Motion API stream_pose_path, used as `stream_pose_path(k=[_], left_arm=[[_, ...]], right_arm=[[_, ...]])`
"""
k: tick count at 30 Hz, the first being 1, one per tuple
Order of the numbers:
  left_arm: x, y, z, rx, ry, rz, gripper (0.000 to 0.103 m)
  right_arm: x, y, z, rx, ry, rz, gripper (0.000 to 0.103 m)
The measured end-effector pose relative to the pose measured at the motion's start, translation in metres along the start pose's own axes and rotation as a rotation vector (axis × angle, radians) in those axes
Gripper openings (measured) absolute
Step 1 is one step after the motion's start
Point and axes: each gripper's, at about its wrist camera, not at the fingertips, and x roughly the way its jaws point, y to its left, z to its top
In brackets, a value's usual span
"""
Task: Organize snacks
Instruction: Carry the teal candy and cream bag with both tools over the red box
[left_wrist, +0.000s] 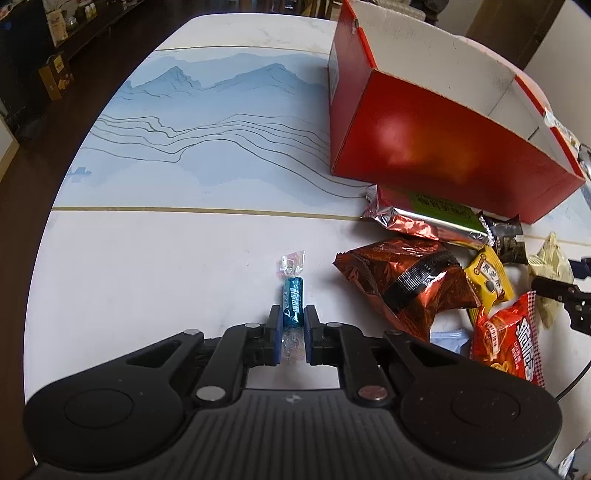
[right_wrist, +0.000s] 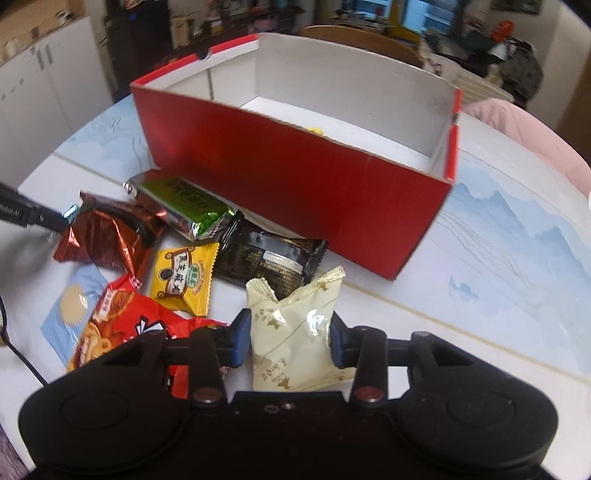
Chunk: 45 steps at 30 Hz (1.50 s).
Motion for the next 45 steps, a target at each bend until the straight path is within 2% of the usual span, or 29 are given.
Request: stream_pose_path(k=[10, 17, 27, 38, 45], left_arm=[[-0.025, -0.004, 0.0, -0.016, -0.029, -0.048, 0.011], [-0.052, -0.016, 0.008, -0.015, -0.067, -0.091, 0.011], [-0.089, -0.038, 0.034, 0.027, -0.137, -0.153, 0.011], [-0.102, -0.073, 0.073, 0.123, -0.21, -0.147, 0.011], [-0.097, -0.09, 0.101, 0.174, -0.217, -0.117, 0.011]], right_arm=[[-0.037, -0.01, -0.006, 0.139, -0.066, -0.01, 0.037], [-0.068, -0.012, 0.006, 0.196, -0.128, 0.0, 0.037], [-0.095, -0.011, 0.032, 0.212, -0.209, -0.006, 0.037], [-0.093, -0.023, 0.072, 0.203, -0.247, -0.051, 0.037], [-0.086, -0.032, 0.097, 0.209, -0.249, -0.068, 0.037]])
